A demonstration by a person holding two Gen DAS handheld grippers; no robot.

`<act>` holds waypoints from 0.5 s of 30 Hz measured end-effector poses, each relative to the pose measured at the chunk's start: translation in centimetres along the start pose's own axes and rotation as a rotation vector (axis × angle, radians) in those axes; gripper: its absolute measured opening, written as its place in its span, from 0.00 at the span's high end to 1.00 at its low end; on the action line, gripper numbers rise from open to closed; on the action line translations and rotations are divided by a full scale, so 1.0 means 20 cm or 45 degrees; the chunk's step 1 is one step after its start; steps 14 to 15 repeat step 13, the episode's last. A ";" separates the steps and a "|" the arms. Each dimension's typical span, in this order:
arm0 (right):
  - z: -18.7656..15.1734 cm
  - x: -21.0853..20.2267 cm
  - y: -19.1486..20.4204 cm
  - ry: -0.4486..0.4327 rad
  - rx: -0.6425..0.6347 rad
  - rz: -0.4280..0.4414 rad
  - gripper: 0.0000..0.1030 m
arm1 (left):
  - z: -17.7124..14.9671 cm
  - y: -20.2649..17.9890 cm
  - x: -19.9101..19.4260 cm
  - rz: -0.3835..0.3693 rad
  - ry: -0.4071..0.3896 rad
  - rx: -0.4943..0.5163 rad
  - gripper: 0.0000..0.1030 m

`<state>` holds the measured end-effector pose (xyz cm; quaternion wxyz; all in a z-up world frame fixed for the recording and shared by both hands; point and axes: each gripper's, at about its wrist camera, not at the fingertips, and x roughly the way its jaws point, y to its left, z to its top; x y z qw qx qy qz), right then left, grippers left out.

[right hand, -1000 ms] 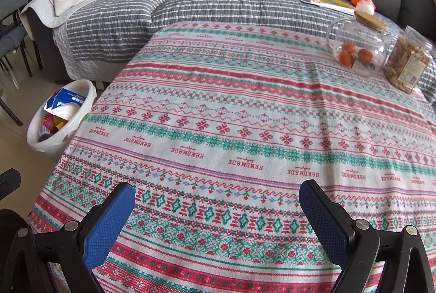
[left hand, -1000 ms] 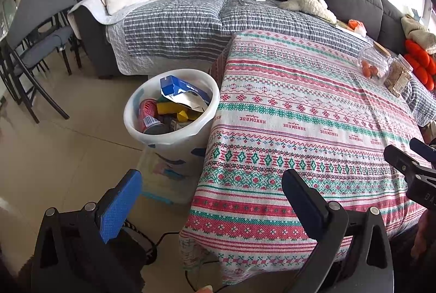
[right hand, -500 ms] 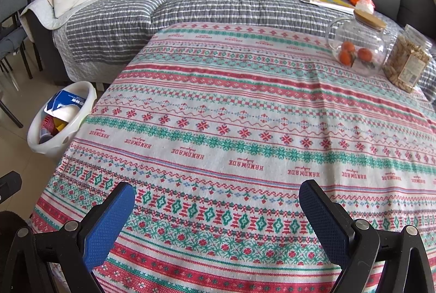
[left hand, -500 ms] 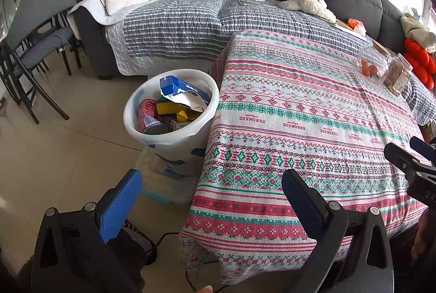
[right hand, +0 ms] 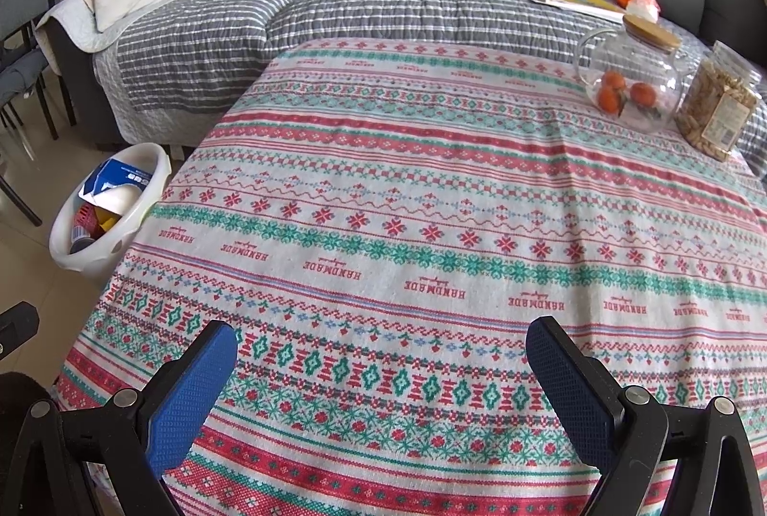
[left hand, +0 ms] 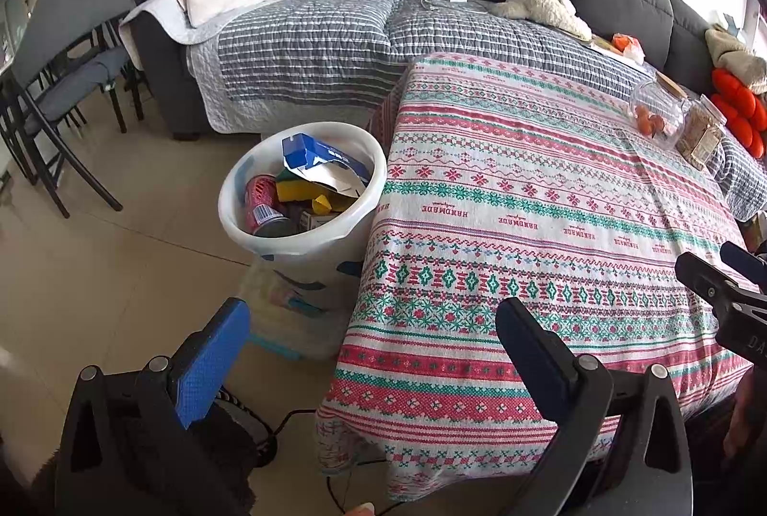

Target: Collect trash

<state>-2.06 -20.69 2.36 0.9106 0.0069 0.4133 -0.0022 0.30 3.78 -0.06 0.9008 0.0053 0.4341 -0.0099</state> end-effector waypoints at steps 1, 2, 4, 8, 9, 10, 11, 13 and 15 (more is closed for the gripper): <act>0.00 0.00 0.00 0.000 0.000 0.000 0.03 | 0.00 0.00 0.00 0.001 -0.001 0.001 0.00; 0.00 0.00 0.00 0.000 0.000 0.000 0.03 | 0.00 0.00 0.00 0.002 -0.002 0.001 0.00; 0.00 0.00 0.00 0.000 -0.001 0.001 0.03 | 0.00 0.00 0.00 0.003 -0.003 0.004 0.00; 0.00 0.00 0.00 0.002 -0.001 0.002 0.03 | 0.01 0.01 -0.01 0.006 -0.007 0.004 0.00; 0.00 0.00 0.00 0.002 -0.001 0.002 0.03 | 0.01 0.02 -0.01 0.004 -0.009 0.002 0.00; 0.00 0.00 0.00 0.003 -0.001 0.002 0.03 | 0.01 0.02 -0.01 0.004 -0.009 0.000 0.00; 0.00 0.00 0.00 0.005 -0.002 0.002 0.03 | 0.01 0.02 -0.01 0.007 -0.009 -0.004 0.00; 0.00 0.01 0.00 0.008 -0.001 0.001 0.03 | 0.01 0.03 -0.01 -0.014 -0.004 -0.006 0.00; 0.00 0.01 0.00 0.008 -0.001 0.001 0.03 | 0.01 0.03 -0.01 -0.014 -0.004 -0.006 0.00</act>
